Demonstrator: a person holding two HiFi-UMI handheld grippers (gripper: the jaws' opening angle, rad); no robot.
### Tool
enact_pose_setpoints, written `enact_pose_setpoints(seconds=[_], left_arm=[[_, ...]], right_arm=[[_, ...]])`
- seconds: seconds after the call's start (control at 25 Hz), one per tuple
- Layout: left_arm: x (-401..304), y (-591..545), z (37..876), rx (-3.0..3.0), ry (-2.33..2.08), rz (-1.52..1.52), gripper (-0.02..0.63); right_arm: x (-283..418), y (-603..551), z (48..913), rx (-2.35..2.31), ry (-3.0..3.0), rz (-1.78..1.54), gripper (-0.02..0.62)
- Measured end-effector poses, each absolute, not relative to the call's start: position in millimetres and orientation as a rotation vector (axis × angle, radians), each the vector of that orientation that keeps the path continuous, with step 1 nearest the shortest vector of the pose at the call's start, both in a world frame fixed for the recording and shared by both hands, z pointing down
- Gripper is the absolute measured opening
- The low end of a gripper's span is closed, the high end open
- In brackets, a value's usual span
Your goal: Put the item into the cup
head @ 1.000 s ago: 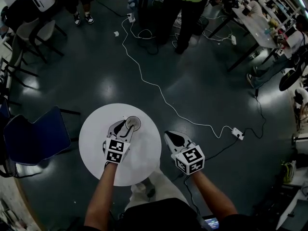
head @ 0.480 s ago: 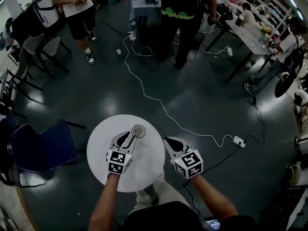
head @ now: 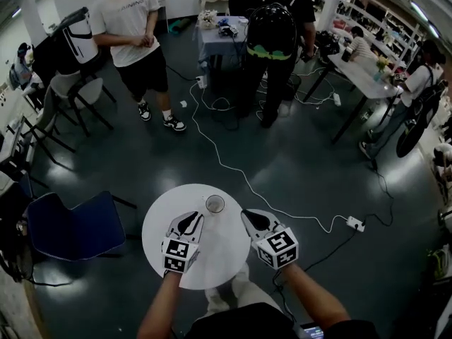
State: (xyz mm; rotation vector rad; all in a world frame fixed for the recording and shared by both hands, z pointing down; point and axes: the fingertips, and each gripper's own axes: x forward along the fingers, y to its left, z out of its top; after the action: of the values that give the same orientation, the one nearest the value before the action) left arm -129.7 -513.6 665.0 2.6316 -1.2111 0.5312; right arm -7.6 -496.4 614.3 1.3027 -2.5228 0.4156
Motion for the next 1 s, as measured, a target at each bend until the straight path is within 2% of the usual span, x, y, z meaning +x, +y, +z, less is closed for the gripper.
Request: enact_pose_setpoints(seconds=[0.36, 1.0], left_arm=[[-167, -440, 621, 2.680, -1.223, 0.452, 0.034], [-219, -337, 553, 2.759, -1.218, 0.328, 0.018]], right_arm=[[-47, -439, 570, 1.333, -2.558, 0.326, 0.017], [-104, -353, 510, 1.368, -2.602, 0.200, 0.017]])
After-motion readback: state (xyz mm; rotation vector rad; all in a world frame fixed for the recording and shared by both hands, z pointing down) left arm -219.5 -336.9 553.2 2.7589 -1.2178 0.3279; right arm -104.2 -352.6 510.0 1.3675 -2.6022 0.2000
